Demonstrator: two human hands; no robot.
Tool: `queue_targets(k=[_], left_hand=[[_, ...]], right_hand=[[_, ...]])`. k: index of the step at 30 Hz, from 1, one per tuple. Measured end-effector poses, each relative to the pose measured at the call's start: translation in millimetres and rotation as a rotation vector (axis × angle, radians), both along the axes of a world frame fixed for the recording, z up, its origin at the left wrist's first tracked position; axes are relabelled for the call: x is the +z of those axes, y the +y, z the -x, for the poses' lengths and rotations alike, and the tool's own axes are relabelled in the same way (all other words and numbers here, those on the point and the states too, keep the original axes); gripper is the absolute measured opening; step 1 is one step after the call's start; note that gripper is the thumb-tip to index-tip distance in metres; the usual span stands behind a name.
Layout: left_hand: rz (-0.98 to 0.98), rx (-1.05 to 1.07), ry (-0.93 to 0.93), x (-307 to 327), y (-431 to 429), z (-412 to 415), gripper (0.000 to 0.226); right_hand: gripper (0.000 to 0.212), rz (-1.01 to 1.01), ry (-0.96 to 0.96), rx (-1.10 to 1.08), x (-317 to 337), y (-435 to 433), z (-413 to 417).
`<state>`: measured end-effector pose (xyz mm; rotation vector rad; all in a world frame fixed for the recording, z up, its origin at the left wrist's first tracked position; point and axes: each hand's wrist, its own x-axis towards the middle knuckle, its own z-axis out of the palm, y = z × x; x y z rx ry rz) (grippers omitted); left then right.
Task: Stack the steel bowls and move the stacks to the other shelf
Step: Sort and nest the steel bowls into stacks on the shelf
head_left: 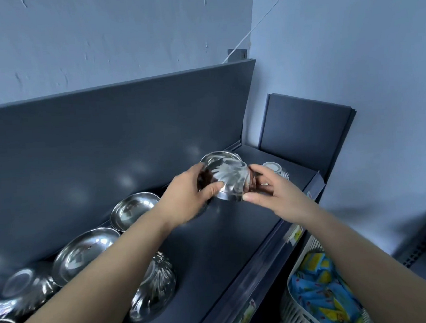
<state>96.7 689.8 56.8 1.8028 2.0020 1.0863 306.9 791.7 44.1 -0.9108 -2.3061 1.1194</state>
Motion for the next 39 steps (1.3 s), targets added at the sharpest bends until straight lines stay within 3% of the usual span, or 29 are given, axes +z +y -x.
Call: queue_targets(k=[4,7,9,13,16,23,27,33,39], left_hand=[[0.034,-0.022,0.028,14.9,9.1,9.5,0.033],[0.008,0.032,0.112,16.9,21.4,17.3,0.008],[-0.023,0.114,0.163,19.2,31.8,18.6,0.017],[0.001,0.233,0.158,23.5,53.7,23.6,0.037],[0.018,0.271,0.140,20.0,69.3,27.7,0.044],[0.129,0.385,0.270,4.1,88.6,36.9,0.037],[0.107,0.370,0.234,-4.7,96.3,41.2,0.034],[0.222,0.396,0.238,-11.2,102.7,43.4,0.023],[0.246,0.363,0.385,2.2,93.5,33.7,0.040]], right_hand=[[0.053,0.030,0.091,-0.057,21.5,13.8,8.9],[0.035,-0.014,0.114,-0.104,35.1,27.0,17.6],[0.028,-0.067,0.107,-0.121,39.5,36.9,25.8],[0.041,-0.170,0.027,-0.136,42.2,55.8,40.0],[0.036,-0.235,-0.063,-0.128,37.1,70.2,46.3],[0.027,-0.308,-0.172,-0.129,20.3,95.2,62.6],[0.026,-0.347,-0.214,-0.141,13.1,104.5,72.1],[0.029,-0.396,-0.324,-0.125,4.1,108.7,79.3],[0.024,-0.472,-0.369,-0.107,6.2,103.7,67.6]])
